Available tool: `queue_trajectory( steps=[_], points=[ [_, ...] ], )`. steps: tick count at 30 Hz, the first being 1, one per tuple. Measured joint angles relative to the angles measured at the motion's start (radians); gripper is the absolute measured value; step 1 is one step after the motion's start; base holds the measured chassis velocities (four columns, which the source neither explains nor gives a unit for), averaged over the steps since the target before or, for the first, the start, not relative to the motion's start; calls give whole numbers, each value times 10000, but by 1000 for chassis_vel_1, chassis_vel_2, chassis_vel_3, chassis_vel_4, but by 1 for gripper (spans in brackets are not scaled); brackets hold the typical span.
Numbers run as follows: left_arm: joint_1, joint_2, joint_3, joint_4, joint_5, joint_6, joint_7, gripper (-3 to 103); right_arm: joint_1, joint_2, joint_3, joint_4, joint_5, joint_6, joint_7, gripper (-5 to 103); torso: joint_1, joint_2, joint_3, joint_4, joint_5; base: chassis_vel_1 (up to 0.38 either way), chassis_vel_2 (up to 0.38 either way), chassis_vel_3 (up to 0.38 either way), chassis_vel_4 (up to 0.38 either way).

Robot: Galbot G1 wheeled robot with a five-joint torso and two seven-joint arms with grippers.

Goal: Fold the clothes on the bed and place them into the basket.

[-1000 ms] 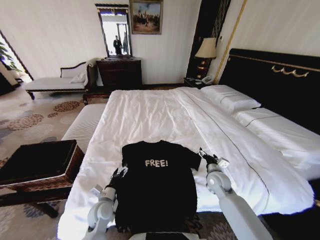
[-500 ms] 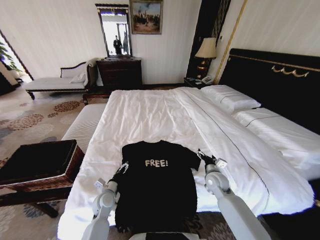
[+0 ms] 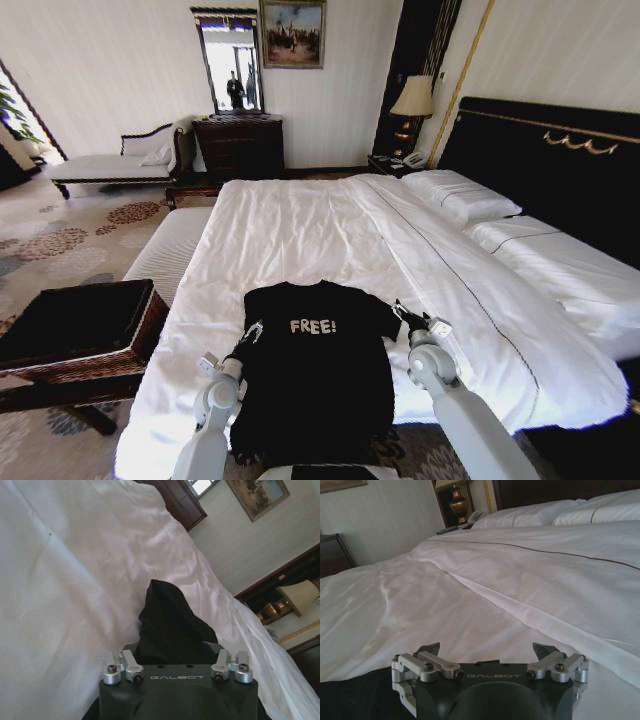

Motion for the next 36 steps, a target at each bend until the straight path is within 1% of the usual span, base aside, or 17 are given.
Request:
queue_trajectory(
  steps=[3,5,10,12,15,16,17,18,20,23,24,25,27,29,33,34,36],
  points=[
    [-73,51,-17,57,-13,-5,4,56,5,43,-47,-77,-37,0,2,100,0,0,0,0,0,0,0,0,0],
    [-107,53,-16,81,-17,-5,4,56,14,58,-66,-96,-45,2,3,100,0,0,0,0,0,0,0,0,0],
    [-186,7,8,78,-34,-5,5,29,69,86,-109,-130,-54,6,16,100,0,0,0,0,0,0,0,0,0],
    [-191,6,5,67,-40,-5,5,29,72,86,-110,-136,-54,5,17,100,0,0,0,0,-1,0,0,0,0],
    [-201,39,-14,24,-45,-6,5,13,65,74,-112,-165,-62,14,19,100,0,0,0,0,0,0,0,0,0],
    [-201,39,-14,24,-45,-6,5,13,65,74,-112,-165,-62,14,19,100,0,0,0,0,0,0,0,0,0],
    [-191,59,-14,13,-43,-5,4,7,60,73,-112,-179,-65,20,19,100,0,0,0,0,0,0,0,0,0],
    [-175,76,-15,10,-30,-6,3,7,56,73,-112,-193,-72,22,19,100,0,0,0,-1,0,0,0,0,0],
    [-149,100,-22,17,17,-5,0,1,62,86,-117,-216,-82,25,20,100,-1,0,0,0,0,0,0,0,0],
    [-145,116,-36,67,42,-5,-6,-1,84,110,-134,-225,-86,27,22,100,0,0,0,0,-1,0,0,0,0],
    [-145,120,-40,84,57,-5,-7,4,93,126,-147,-227,-89,27,24,100,-1,0,-1,0,-1,0,0,0,0],
    [-145,120,-40,84,57,-5,-7,4,93,126,-147,-227,-89,27,24,100,-1,0,-1,0,-1,0,0,0,0],
    [-145,126,-54,107,75,-5,-16,15,99,152,-163,-233,-101,27,31,100,-2,0,0,0,0,0,0,0,0],
    [-145,129,-62,116,83,-5,-19,15,98,158,-166,-234,-107,28,33,100,-1,0,0,0,-1,0,0,0,0],
    [-117,197,-125,152,100,-5,-25,36,71,174,-170,-238,-130,34,36,100,-1,0,0,0,-1,0,0,0,0],
    [-117,197,-125,152,100,-5,-25,36,71,174,-170,-238,-130,34,36,100,-1,0,0,0,-1,0,0,0,0],
    [-59,235,-158,143,97,-5,-25,47,54,180,-169,-249,-138,40,37,100,-1,0,0,0,-1,0,0,0,0]
  ],
)
